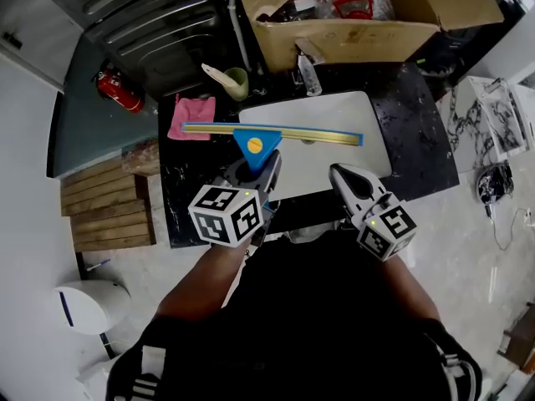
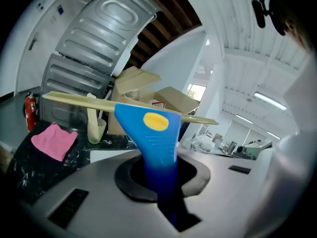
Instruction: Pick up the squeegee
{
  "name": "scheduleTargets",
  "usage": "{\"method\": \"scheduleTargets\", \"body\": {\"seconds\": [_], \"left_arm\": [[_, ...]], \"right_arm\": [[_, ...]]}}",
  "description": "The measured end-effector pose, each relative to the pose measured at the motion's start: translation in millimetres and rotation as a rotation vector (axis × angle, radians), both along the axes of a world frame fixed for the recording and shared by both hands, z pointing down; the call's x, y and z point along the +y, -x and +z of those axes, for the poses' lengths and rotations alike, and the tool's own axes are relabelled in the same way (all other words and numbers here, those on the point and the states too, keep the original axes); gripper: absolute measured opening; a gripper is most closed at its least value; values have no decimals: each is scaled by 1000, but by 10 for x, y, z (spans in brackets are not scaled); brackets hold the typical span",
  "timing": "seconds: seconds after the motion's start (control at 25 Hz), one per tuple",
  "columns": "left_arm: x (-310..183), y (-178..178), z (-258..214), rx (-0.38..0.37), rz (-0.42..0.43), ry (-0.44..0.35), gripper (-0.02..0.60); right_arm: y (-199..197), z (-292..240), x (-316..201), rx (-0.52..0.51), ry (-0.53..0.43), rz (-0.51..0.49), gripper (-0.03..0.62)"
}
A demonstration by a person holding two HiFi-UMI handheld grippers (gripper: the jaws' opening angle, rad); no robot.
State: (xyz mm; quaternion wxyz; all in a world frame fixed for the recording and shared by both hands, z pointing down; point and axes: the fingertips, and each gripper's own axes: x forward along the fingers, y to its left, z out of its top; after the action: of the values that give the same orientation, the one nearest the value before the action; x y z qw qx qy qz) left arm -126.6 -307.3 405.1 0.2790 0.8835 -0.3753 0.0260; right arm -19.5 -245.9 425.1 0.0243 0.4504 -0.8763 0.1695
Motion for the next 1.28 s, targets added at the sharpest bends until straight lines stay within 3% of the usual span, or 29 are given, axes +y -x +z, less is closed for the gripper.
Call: {"method": "scheduleTargets", "body": {"seconds": [0.2, 0.36, 0.84, 1.28], "left_arm": [[205, 0, -58, 114, 15, 67, 54], [339, 32, -114, 136, -39, 56, 54], [1148, -490, -220, 163, -164, 29, 54], [2001, -1064, -181, 128, -217, 17, 54]], "right_arm": [[34, -58, 81, -3, -5, -7, 9], [49, -91, 175, 11, -13, -64, 8], [-537, -165, 799, 28, -32, -193, 8], [-1173, -154, 1516, -7, -60, -233, 8]]}}
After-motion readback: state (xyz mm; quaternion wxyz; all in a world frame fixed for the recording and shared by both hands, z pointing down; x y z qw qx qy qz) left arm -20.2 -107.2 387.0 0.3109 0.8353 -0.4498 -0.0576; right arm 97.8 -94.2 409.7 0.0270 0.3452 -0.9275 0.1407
